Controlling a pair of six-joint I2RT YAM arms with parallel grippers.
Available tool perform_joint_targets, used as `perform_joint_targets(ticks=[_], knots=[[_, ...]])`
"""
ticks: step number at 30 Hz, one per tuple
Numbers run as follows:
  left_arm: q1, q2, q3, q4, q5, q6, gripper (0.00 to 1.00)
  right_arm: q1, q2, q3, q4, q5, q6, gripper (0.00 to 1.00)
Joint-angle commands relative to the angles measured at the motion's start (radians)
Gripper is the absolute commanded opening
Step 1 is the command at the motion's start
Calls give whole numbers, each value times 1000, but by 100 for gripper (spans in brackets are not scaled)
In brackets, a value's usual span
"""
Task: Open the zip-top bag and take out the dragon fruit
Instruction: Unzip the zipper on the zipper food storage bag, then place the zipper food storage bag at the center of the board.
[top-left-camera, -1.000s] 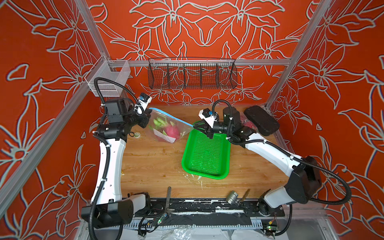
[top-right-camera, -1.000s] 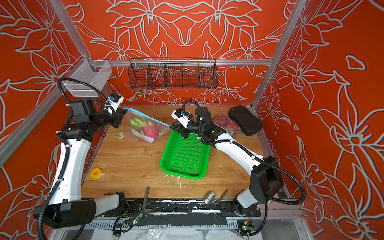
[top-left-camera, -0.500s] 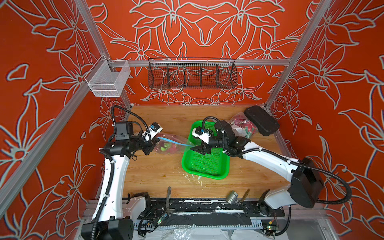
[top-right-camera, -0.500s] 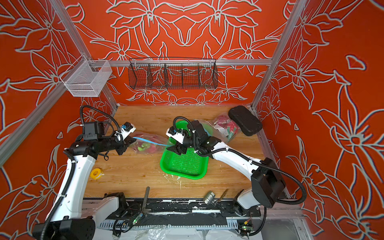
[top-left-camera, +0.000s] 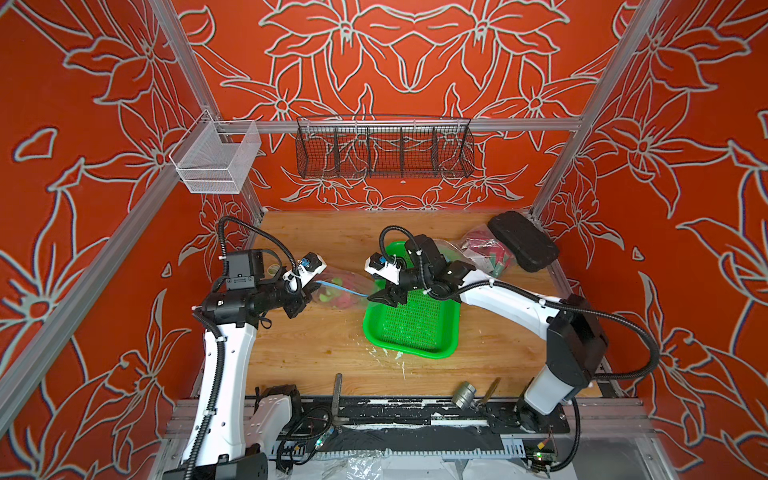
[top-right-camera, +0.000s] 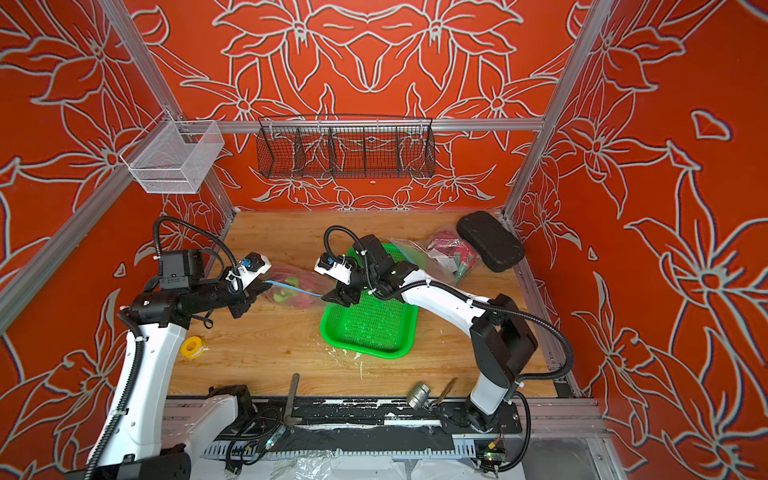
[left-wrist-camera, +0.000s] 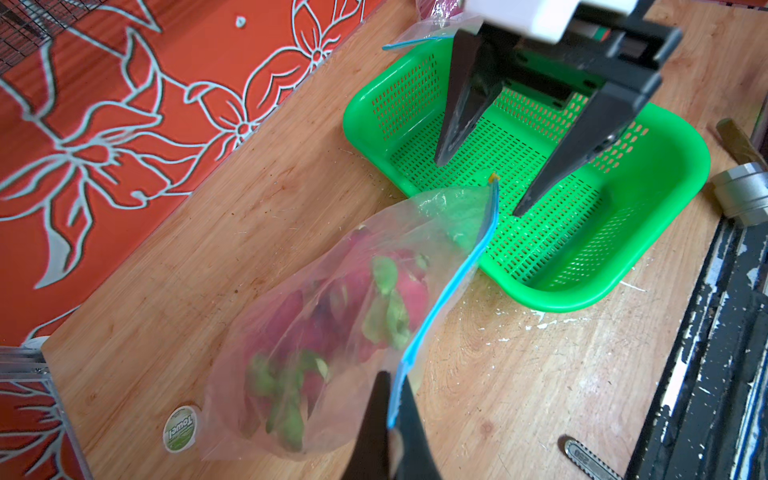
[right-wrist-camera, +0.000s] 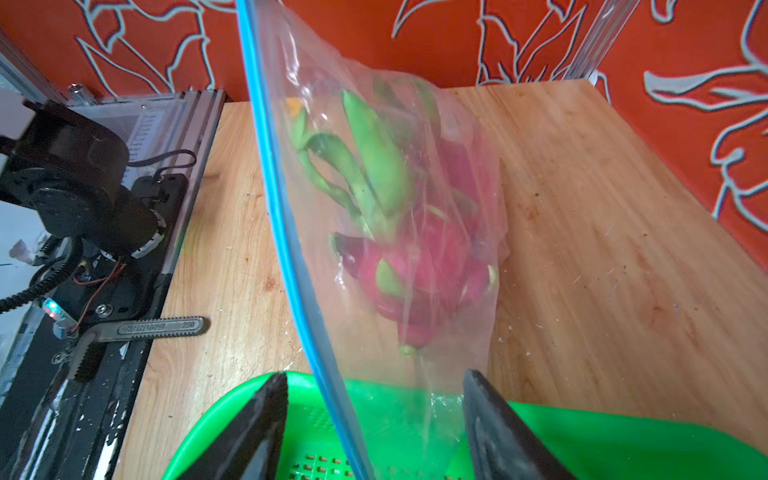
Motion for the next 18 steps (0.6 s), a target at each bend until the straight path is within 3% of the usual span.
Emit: perform_joint_targets(ticks=[1, 12, 15, 17, 18], knots=[[1, -12, -11, -24, 27, 28, 0, 0, 18, 30, 17, -53, 2, 70], [0, -23, -27, -35, 38, 49, 0, 13, 39, 41, 69, -86, 45, 65], [0, -28, -38, -47, 40, 60, 0, 21, 58, 73, 34, -94, 42, 55], [-5, -23, -37, -81, 43, 76, 1, 29, 84, 93, 9, -90, 38, 43], [-8, -18, -33, -116, 45, 99, 11, 36, 92, 94, 7, -83, 37, 36]])
